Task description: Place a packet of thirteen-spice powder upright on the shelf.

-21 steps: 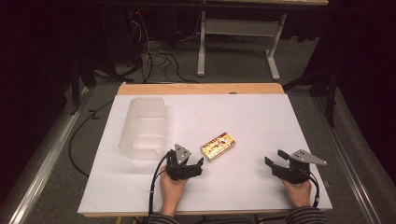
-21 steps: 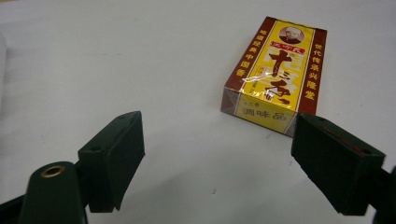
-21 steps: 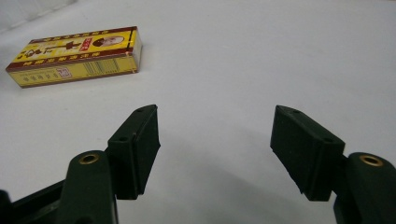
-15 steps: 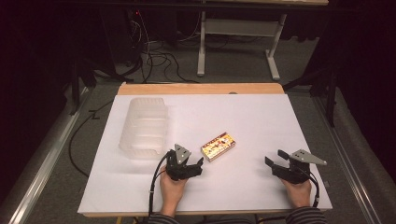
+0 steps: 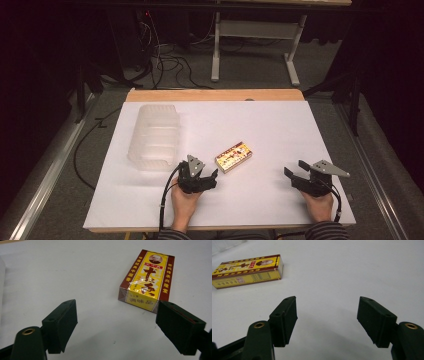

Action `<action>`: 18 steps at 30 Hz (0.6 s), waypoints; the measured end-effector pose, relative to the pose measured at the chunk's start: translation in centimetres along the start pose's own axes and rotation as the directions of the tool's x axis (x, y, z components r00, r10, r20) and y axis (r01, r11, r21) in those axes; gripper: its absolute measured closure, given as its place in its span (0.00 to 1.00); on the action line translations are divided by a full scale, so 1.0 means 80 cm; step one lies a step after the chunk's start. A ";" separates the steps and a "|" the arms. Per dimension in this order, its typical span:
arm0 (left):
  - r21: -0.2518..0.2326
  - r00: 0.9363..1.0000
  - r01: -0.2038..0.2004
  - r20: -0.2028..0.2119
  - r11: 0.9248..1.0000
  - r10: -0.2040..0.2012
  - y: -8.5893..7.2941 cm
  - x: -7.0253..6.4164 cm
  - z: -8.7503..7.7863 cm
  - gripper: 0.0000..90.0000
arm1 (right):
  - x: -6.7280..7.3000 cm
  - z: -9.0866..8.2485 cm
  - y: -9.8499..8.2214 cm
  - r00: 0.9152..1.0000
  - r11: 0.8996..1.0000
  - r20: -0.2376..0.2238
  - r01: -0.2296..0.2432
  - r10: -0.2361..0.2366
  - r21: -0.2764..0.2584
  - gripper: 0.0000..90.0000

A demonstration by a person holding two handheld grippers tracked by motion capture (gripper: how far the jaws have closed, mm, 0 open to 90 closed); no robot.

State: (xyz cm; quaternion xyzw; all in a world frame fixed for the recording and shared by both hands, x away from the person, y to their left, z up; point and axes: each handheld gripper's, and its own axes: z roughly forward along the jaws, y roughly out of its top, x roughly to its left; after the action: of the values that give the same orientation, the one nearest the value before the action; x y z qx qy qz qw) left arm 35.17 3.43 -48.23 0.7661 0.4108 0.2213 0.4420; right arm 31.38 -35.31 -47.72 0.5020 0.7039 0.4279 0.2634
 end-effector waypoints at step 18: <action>0.009 0.999 0.014 0.031 1.000 -0.014 0.002 0.004 0.001 0.20 | 0.001 -0.005 -0.002 1.000 0.999 0.013 0.002 -0.001 -0.044 0.35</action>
State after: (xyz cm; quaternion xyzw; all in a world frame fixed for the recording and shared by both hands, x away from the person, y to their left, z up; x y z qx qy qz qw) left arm 35.47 3.58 -48.19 0.7685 0.4103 0.2044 0.4463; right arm 30.91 -35.41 -47.67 0.4982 0.6929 0.4401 0.2792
